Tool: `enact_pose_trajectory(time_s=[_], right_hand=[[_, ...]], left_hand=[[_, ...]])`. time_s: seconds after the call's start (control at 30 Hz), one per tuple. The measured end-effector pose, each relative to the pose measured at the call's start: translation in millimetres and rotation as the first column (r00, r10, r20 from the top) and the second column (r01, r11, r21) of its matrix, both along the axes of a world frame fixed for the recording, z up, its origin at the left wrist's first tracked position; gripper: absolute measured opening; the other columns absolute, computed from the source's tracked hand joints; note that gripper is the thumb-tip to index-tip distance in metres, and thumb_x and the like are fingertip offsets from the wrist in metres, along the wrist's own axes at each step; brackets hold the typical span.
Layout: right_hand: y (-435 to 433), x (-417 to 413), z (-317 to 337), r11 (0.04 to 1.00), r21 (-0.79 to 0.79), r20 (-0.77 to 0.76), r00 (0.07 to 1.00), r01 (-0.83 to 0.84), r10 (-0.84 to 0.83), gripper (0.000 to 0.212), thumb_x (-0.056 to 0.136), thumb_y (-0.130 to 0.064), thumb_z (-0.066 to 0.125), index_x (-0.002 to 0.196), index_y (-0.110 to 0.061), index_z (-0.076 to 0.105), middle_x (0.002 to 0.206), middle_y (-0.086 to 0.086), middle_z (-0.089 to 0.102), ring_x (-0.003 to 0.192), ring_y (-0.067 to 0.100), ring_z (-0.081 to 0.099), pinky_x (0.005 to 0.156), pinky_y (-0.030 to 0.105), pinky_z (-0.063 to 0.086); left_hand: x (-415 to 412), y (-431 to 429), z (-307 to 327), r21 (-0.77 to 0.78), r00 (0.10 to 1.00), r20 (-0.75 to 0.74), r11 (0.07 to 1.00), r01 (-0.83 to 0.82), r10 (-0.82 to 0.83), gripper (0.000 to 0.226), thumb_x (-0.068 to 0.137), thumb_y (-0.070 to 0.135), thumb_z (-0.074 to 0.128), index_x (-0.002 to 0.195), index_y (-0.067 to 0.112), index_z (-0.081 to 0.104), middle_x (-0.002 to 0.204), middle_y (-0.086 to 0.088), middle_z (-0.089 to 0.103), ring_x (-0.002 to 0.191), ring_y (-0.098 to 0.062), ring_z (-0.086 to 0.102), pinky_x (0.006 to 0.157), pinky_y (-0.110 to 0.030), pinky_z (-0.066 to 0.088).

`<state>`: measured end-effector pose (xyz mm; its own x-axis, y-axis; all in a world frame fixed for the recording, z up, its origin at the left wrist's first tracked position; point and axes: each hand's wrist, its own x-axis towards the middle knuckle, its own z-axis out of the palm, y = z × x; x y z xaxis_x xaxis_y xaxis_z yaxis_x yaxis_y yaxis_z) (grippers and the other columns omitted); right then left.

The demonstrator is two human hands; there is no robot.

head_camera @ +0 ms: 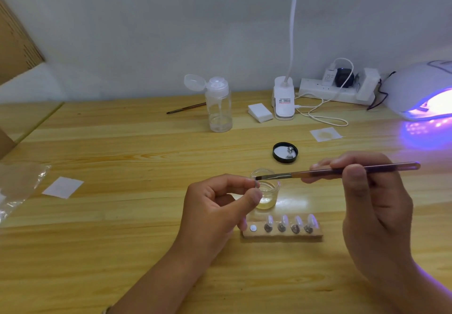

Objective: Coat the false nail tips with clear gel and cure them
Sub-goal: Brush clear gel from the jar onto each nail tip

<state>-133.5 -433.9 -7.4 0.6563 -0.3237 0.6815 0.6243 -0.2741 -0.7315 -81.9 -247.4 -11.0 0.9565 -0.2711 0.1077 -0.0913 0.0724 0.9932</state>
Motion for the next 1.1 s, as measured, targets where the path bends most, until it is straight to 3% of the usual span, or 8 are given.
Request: enact_pose_trajectory(time_s=[0.2,0.47,0.6,0.77,0.93,1.1], right_hand=[[-3.3,0.3,2.5,0.999,0.036,0.008,0.999,0.038,-0.039,0.015,0.105,-0.031,0.043,0.1,-0.022,0.053,0.088,-0.002,0.069,0.083,0.01,0.071,0.087,0.02,0.049],[1.0,-0.6,0.5,1.0,-0.007,0.017,1.0,0.006,-0.006,0.013,0.103,-0.02,0.04,0.101,-0.018,0.053,0.093,-0.01,0.069,0.084,0.009,0.071,0.085,0.018,0.049],[-2.7,-0.2,2.2,0.998,0.038,0.016,0.999,0.045,-0.046,0.016,0.105,-0.032,0.043,0.1,-0.021,0.054,0.089,-0.007,0.069,0.083,0.01,0.071,0.086,0.02,0.049],[-1.9,-0.6,0.8,0.999,0.021,0.023,0.999,0.032,-0.033,0.016,0.104,-0.014,0.037,0.1,-0.017,0.053,0.087,-0.002,0.069,0.083,0.008,0.07,0.086,0.018,0.049],[1.3,-1.6,-1.0,1.0,0.02,-0.002,1.0,-0.005,0.005,0.019,0.102,-0.006,0.037,0.099,-0.016,0.053,0.088,-0.001,0.068,0.081,0.01,0.071,0.084,0.017,0.049],[-3.7,-0.7,-2.3,0.994,0.094,-0.024,0.999,0.05,-0.048,0.016,0.102,-0.021,0.042,0.096,-0.022,0.056,0.084,-0.004,0.069,0.079,0.015,0.071,0.085,0.02,0.05]], left_hand=[[0.3,0.3,2.1,-0.024,1.0,-0.01,1.0,0.003,-0.003,0.008,0.072,0.015,0.081,0.08,0.016,0.078,0.079,-0.006,0.076,0.037,-0.012,0.051,0.044,-0.014,0.039],[0.2,0.1,2.0,-0.028,1.0,-0.01,0.999,0.016,-0.016,0.012,0.07,0.017,0.085,0.08,0.015,0.078,0.081,-0.007,0.076,0.037,-0.012,0.051,0.044,-0.013,0.039],[0.3,0.3,2.4,-0.049,1.0,-0.012,0.999,0.02,-0.02,0.011,0.07,0.02,0.079,0.08,0.015,0.078,0.081,-0.008,0.076,0.037,-0.013,0.052,0.044,-0.013,0.04],[-0.9,-0.6,2.4,-0.016,1.0,0.016,1.0,0.026,-0.026,0.008,0.07,0.018,0.078,0.078,0.016,0.077,0.08,-0.006,0.076,0.039,-0.013,0.055,0.046,-0.013,0.04],[0.2,-0.4,1.1,-0.003,1.0,0.026,1.0,0.002,-0.002,0.008,0.07,0.021,0.079,0.077,0.019,0.078,0.075,-0.027,0.07,0.04,-0.016,0.056,0.046,-0.016,0.04],[0.9,-0.1,0.2,-0.005,0.999,0.044,1.0,-0.008,0.008,0.01,0.07,0.021,0.08,0.079,0.017,0.078,0.073,-0.033,0.067,0.04,-0.015,0.056,0.045,-0.016,0.039]])
